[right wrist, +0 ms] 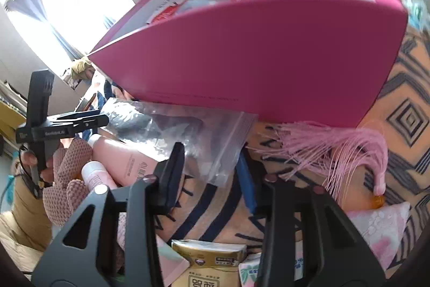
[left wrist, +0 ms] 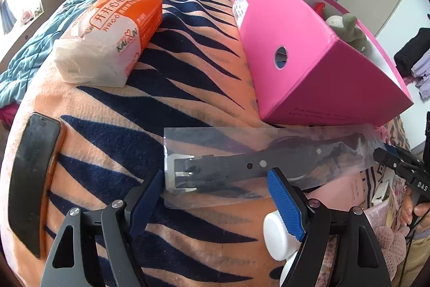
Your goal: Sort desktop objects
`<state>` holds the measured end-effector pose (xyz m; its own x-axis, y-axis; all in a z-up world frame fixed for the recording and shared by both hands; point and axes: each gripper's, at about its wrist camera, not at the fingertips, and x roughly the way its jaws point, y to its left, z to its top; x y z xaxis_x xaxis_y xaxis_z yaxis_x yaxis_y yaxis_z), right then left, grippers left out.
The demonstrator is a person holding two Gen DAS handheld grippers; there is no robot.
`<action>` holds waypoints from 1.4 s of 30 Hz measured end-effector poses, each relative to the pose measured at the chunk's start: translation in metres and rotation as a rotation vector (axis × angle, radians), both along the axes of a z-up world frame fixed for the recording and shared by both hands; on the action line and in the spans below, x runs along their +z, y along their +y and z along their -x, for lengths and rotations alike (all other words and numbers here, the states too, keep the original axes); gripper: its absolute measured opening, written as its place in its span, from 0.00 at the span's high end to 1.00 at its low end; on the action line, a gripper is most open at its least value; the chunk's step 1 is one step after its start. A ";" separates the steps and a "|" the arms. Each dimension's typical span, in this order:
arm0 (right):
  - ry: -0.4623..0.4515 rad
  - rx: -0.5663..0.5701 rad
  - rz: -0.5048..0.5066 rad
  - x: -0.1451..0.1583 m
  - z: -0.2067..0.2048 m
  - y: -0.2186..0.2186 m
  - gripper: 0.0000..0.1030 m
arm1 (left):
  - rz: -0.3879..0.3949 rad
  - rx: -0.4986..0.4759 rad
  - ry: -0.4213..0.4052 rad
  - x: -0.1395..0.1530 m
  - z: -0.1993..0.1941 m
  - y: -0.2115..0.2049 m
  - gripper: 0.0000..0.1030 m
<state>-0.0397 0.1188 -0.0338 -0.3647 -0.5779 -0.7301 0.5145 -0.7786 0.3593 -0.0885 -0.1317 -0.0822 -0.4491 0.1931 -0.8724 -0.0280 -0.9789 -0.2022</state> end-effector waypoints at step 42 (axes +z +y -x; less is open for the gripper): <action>0.204 -0.111 -0.042 0.028 -0.023 0.060 0.90 | -0.096 -0.197 0.024 0.024 0.026 0.107 0.40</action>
